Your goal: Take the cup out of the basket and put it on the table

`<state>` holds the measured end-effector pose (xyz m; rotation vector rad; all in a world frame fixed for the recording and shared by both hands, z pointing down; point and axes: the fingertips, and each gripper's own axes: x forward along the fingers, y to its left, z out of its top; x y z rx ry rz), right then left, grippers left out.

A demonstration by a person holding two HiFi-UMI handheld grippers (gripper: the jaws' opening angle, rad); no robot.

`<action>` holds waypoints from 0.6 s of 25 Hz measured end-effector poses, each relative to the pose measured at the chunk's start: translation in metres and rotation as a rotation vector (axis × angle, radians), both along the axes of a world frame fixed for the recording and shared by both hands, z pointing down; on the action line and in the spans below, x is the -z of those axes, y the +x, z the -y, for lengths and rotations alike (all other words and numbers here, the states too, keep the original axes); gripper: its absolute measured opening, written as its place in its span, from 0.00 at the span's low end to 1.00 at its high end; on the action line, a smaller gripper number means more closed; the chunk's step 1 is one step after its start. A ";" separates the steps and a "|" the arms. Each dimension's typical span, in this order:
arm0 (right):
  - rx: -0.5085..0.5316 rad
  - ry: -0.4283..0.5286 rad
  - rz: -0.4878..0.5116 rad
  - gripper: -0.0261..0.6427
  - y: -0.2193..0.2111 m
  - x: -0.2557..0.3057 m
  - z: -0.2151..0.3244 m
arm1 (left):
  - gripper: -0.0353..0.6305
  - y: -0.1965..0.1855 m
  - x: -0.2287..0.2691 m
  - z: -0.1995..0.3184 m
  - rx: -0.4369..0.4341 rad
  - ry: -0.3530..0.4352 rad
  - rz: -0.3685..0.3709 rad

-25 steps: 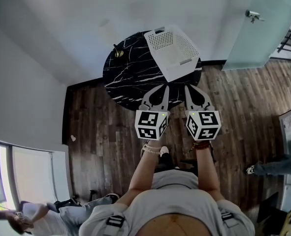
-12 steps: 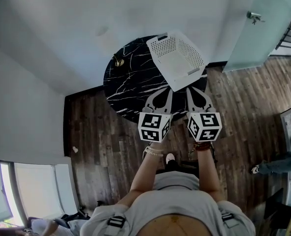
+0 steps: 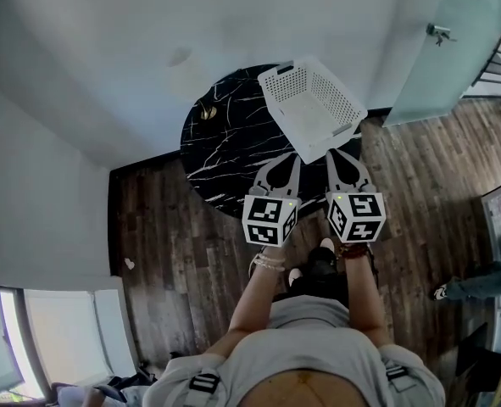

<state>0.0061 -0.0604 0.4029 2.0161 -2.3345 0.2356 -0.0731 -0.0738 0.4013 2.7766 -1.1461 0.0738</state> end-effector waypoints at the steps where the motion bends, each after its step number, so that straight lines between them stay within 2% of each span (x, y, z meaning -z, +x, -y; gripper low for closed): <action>1: 0.003 -0.004 -0.003 0.05 -0.001 -0.001 0.003 | 0.06 0.000 -0.001 0.002 0.000 -0.003 -0.002; 7: 0.045 -0.007 -0.016 0.05 -0.013 0.000 0.031 | 0.06 -0.008 -0.004 0.025 0.028 -0.013 -0.010; 15: 0.072 -0.013 0.014 0.05 0.005 -0.001 0.082 | 0.06 0.008 -0.005 0.074 0.059 -0.023 0.013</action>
